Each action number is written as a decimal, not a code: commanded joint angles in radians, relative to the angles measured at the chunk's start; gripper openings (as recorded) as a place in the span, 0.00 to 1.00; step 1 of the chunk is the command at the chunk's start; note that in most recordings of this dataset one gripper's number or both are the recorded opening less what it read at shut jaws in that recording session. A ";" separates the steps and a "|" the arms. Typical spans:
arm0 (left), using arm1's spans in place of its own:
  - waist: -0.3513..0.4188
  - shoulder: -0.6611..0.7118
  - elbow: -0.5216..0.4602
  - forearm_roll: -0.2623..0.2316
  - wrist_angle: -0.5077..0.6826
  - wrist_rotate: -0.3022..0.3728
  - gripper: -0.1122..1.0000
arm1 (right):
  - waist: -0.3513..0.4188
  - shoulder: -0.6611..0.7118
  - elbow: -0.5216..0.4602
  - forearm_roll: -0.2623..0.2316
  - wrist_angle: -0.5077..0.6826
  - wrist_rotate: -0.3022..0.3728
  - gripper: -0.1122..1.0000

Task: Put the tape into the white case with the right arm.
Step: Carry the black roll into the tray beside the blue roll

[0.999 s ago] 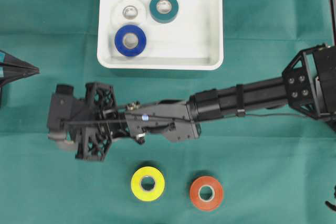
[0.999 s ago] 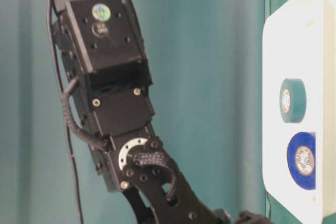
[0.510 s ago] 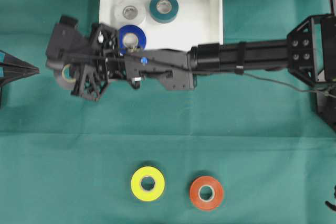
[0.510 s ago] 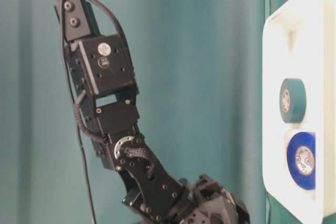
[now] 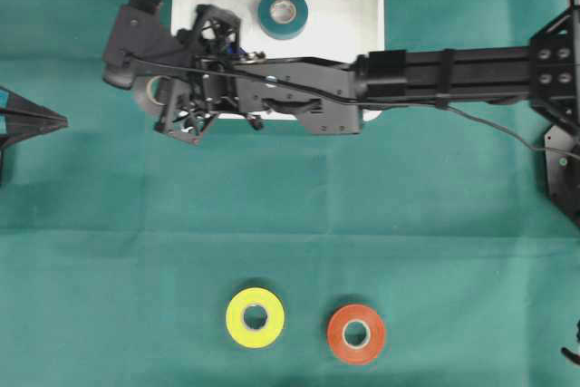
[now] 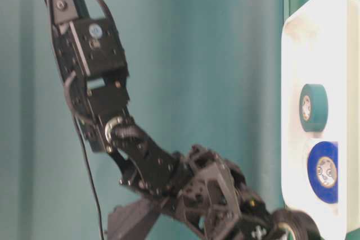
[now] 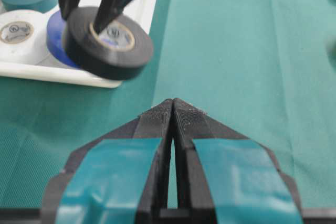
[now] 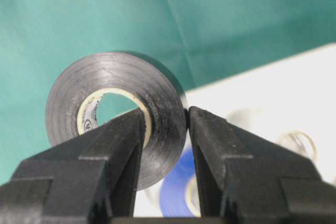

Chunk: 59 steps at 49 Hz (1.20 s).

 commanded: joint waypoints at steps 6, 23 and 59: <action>0.002 0.008 -0.011 0.000 -0.006 -0.002 0.11 | -0.021 -0.147 0.137 -0.043 -0.034 0.043 0.11; 0.002 0.008 -0.011 0.000 -0.008 -0.002 0.11 | -0.084 -0.316 0.440 -0.044 -0.183 0.084 0.11; 0.002 0.008 -0.009 0.000 -0.011 -0.002 0.11 | -0.187 -0.405 0.690 -0.048 -0.403 0.078 0.11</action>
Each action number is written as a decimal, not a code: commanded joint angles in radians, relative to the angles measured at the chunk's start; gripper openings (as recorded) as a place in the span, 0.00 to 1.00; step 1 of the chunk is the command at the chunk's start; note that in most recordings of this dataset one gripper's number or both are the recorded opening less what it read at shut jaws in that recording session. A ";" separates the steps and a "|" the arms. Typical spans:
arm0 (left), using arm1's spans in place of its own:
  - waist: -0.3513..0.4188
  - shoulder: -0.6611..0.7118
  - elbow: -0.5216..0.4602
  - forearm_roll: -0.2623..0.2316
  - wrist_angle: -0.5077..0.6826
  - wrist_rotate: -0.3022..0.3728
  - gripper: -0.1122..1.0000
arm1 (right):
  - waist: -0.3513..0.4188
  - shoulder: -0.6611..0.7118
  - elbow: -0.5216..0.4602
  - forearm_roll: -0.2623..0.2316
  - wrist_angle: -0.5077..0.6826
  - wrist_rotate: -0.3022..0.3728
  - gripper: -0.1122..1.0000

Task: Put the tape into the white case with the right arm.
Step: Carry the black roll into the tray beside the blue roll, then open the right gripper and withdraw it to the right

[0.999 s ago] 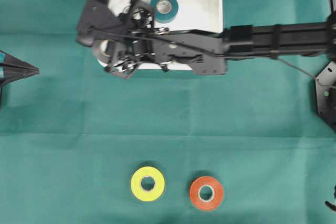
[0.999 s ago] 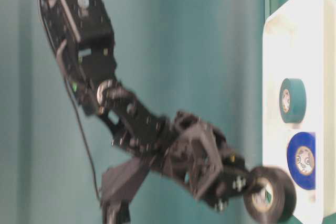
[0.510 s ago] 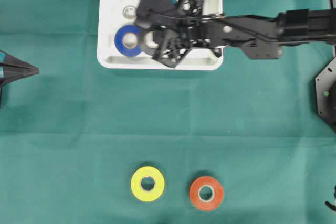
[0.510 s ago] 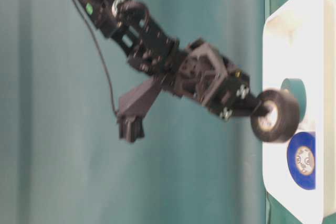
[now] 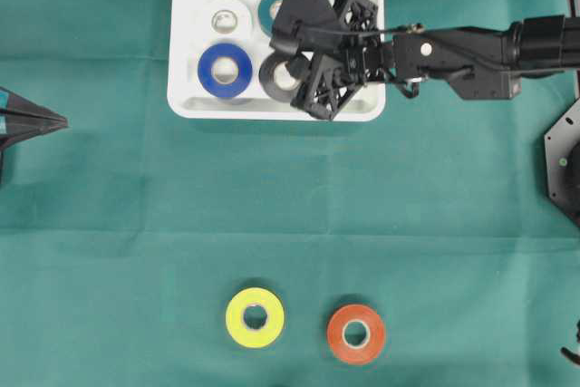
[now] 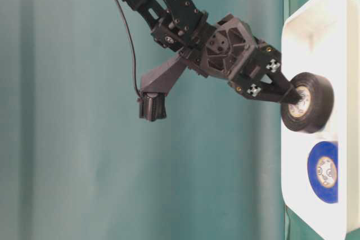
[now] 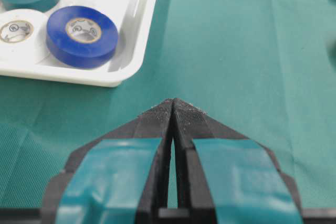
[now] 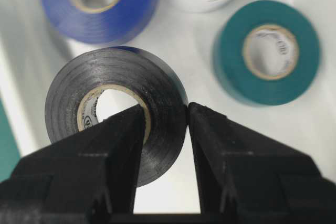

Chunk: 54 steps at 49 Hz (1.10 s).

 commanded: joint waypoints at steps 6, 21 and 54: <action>0.002 0.008 -0.011 0.002 -0.009 0.000 0.11 | -0.037 -0.009 -0.011 -0.005 -0.072 0.003 0.11; 0.002 0.008 -0.011 0.002 -0.011 0.000 0.11 | -0.040 0.031 -0.005 -0.005 -0.074 0.005 0.16; 0.000 0.008 -0.011 0.002 -0.011 0.000 0.11 | -0.032 -0.245 0.221 -0.005 -0.052 -0.005 0.72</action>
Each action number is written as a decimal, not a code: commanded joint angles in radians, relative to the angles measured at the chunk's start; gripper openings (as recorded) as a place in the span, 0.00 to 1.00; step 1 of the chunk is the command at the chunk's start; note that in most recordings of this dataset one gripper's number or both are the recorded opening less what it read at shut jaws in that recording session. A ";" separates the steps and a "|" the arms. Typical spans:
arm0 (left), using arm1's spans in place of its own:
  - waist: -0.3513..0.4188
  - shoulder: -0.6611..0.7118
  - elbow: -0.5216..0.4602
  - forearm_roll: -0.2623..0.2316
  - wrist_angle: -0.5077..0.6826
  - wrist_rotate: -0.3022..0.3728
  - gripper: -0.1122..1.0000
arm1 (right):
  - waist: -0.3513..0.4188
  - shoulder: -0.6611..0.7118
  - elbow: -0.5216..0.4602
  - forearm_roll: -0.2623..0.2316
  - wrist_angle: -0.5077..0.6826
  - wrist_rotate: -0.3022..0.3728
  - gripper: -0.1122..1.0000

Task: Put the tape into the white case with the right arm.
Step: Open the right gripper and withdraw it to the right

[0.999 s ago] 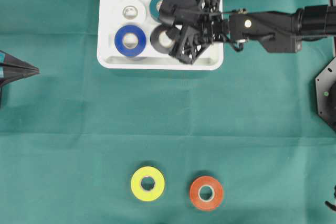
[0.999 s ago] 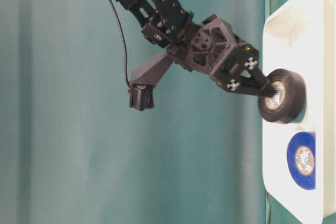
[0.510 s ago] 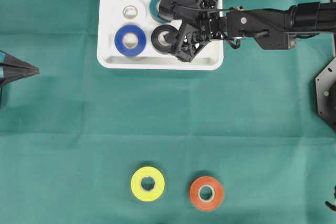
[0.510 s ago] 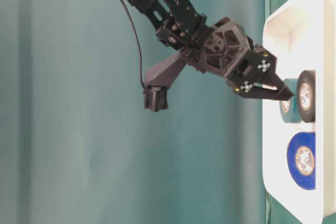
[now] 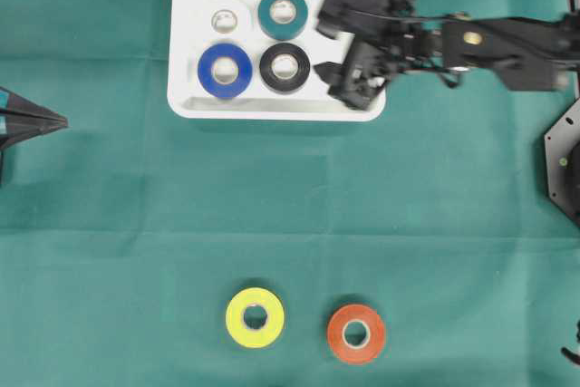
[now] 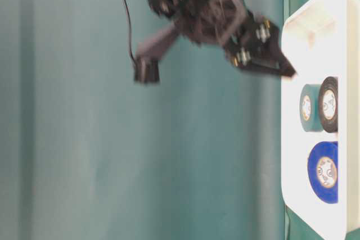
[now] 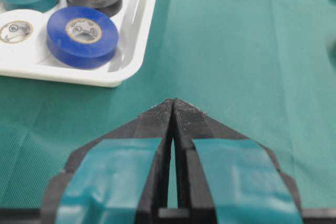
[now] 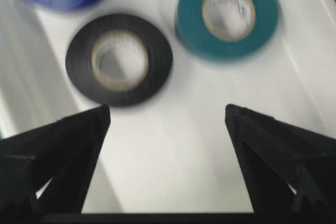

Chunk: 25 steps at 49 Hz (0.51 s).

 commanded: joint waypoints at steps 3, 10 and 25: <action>0.002 0.008 -0.011 0.002 -0.009 0.000 0.11 | 0.003 -0.143 0.098 -0.005 -0.012 -0.002 0.72; 0.002 0.008 -0.011 0.002 -0.009 0.000 0.11 | 0.003 -0.278 0.242 -0.005 -0.054 0.000 0.72; 0.003 0.006 -0.011 0.002 -0.009 0.000 0.11 | 0.003 -0.529 0.485 -0.005 -0.161 0.003 0.72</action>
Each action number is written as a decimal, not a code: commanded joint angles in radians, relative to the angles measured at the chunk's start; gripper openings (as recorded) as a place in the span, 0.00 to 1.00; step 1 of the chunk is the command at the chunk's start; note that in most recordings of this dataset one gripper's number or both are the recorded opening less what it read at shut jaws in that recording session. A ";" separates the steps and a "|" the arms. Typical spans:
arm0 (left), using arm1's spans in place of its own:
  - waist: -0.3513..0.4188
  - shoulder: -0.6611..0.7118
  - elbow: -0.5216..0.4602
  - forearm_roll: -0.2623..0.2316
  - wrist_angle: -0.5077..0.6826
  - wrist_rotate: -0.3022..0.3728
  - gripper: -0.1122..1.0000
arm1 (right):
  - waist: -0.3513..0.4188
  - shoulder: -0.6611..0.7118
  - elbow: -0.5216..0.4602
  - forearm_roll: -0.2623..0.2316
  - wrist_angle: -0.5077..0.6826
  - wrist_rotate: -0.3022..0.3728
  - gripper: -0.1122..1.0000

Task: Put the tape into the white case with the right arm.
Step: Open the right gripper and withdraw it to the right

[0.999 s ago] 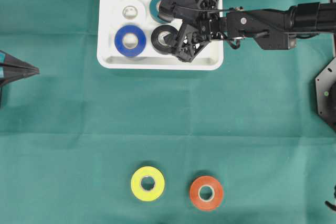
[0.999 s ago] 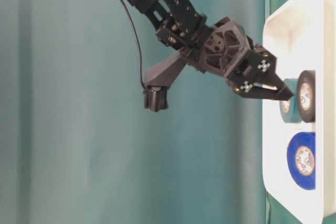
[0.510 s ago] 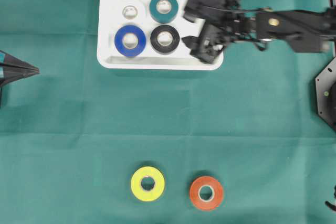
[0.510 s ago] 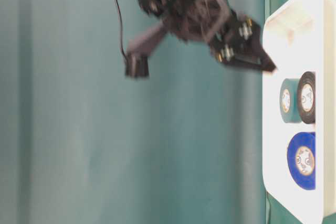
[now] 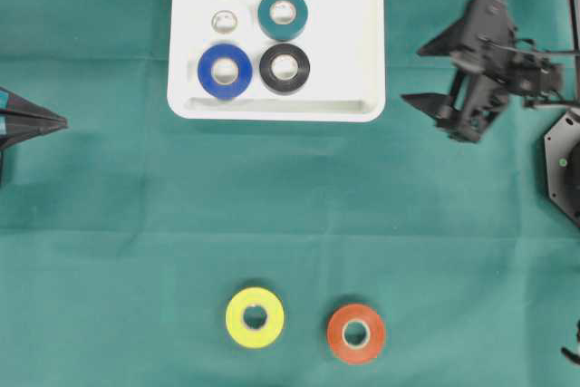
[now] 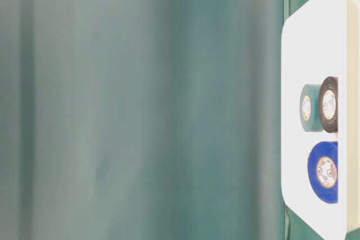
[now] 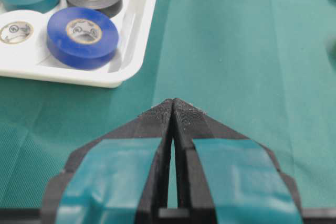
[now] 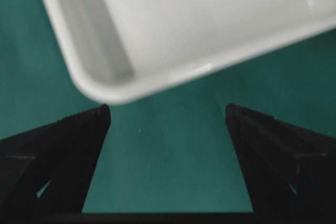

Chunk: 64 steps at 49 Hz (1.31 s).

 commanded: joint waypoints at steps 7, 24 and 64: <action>0.003 0.009 -0.011 0.002 -0.009 0.002 0.11 | 0.003 -0.143 0.092 -0.003 -0.048 0.000 0.72; 0.002 0.008 -0.011 0.002 -0.009 0.002 0.11 | 0.012 -0.173 0.141 -0.002 -0.064 0.000 0.72; 0.003 0.008 -0.011 0.002 -0.009 0.002 0.11 | 0.457 -0.175 0.181 -0.003 -0.089 0.000 0.71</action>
